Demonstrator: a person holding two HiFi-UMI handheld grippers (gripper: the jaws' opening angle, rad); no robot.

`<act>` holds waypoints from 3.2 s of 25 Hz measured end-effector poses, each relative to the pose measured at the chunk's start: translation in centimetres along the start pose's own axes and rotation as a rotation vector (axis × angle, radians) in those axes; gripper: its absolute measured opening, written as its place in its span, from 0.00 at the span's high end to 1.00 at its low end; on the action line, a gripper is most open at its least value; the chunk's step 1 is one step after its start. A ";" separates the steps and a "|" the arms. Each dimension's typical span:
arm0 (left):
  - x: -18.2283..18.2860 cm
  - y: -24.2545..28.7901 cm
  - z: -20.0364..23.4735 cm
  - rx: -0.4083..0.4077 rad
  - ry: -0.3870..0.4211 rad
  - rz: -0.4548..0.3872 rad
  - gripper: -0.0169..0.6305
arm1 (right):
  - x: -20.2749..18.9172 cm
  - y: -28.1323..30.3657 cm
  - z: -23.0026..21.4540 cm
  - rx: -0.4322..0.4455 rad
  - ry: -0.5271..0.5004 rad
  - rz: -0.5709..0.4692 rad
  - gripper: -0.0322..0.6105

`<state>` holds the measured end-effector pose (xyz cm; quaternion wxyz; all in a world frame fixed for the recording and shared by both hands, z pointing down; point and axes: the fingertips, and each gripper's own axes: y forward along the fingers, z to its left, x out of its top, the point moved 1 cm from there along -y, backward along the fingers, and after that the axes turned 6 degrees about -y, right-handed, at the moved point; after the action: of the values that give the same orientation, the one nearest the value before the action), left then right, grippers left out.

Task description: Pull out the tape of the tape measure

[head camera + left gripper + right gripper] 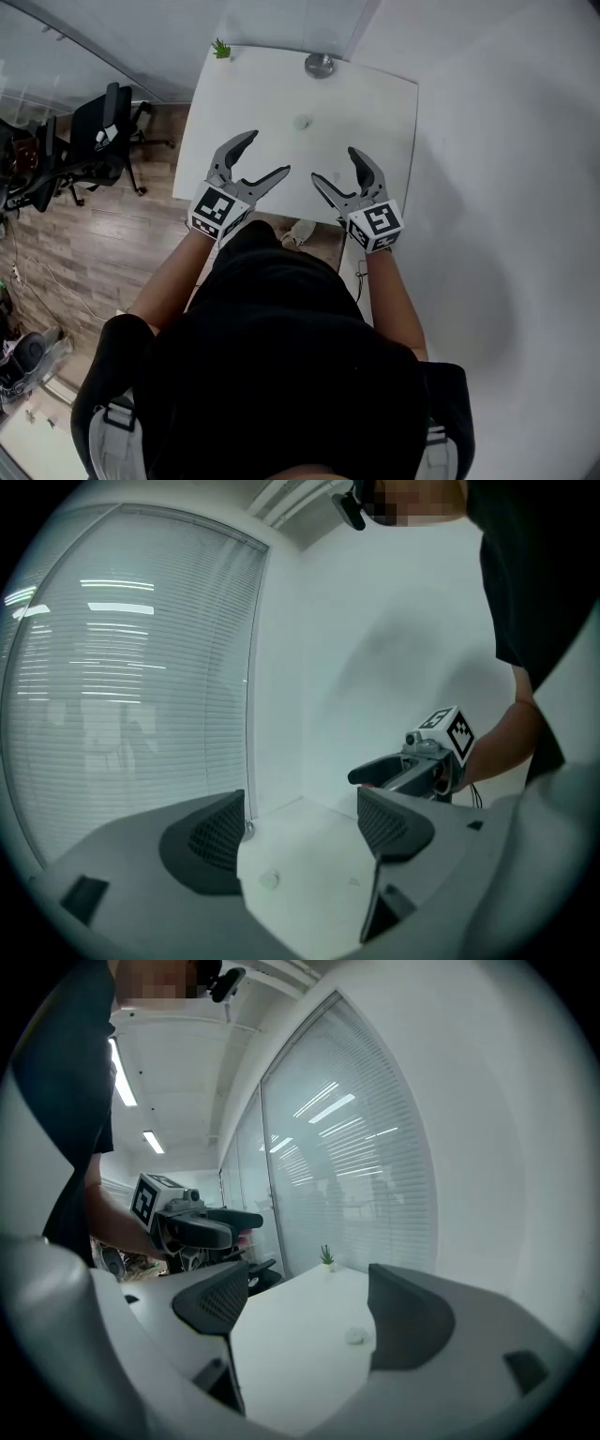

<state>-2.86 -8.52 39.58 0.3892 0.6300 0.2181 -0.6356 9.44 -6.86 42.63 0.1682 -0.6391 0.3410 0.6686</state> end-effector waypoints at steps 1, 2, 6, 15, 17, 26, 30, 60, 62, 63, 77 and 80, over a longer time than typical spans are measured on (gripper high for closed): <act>-0.4 0.5 0.3 0.005 0.002 0.009 0.38 | -0.5 0.5 -0.4 0.009 0.002 0.010 0.35; -1.0 0.9 0.6 0.009 0.003 0.022 0.38 | -1.1 0.9 -0.8 0.015 0.007 0.019 0.35; -3.7 2.3 2.0 0.019 0.004 0.113 0.38 | -3.0 2.3 -2.0 0.029 0.028 0.057 0.35; -7.6 5.7 5.6 -0.032 0.041 0.192 0.38 | -7.1 6.1 -4.0 0.050 0.049 0.174 0.36; -8.3 6.6 6.4 -0.046 0.052 0.198 0.39 | -7.9 6.9 -4.7 0.052 0.054 0.195 0.37; -12.4 9.8 8.0 -0.120 0.098 0.247 0.40 | -11.7 9.8 -6.1 0.071 0.065 0.243 0.40; -13.7 11.4 8.2 -0.142 0.112 0.263 0.40 | -12.9 10.2 -7.0 0.076 0.062 0.254 0.40; -23.7 18.8 10.5 -0.316 0.120 0.473 0.43 | -19.9 15.1 -9.8 0.094 0.117 0.356 0.44; -24.1 19.1 10.5 -0.325 0.120 0.486 0.43 | -20.1 15.3 -9.8 0.091 0.121 0.362 0.44; -24.3 19.2 10.4 -0.333 0.124 0.492 0.43 | -20.2 15.4 -9.8 0.089 0.122 0.365 0.44; -26.7 21.0 10.9 -0.396 0.170 0.557 0.46 | -22.2 17.1 -10.2 0.106 0.133 0.413 0.45; -27.3 21.4 10.8 -0.403 0.173 0.578 0.47 | -22.4 17.2 -10.3 0.109 0.134 0.416 0.45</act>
<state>4.14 -23.68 71.84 0.6494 0.6277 0.1840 -0.3877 8.56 -21.31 69.01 0.0379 -0.5879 0.5116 0.6255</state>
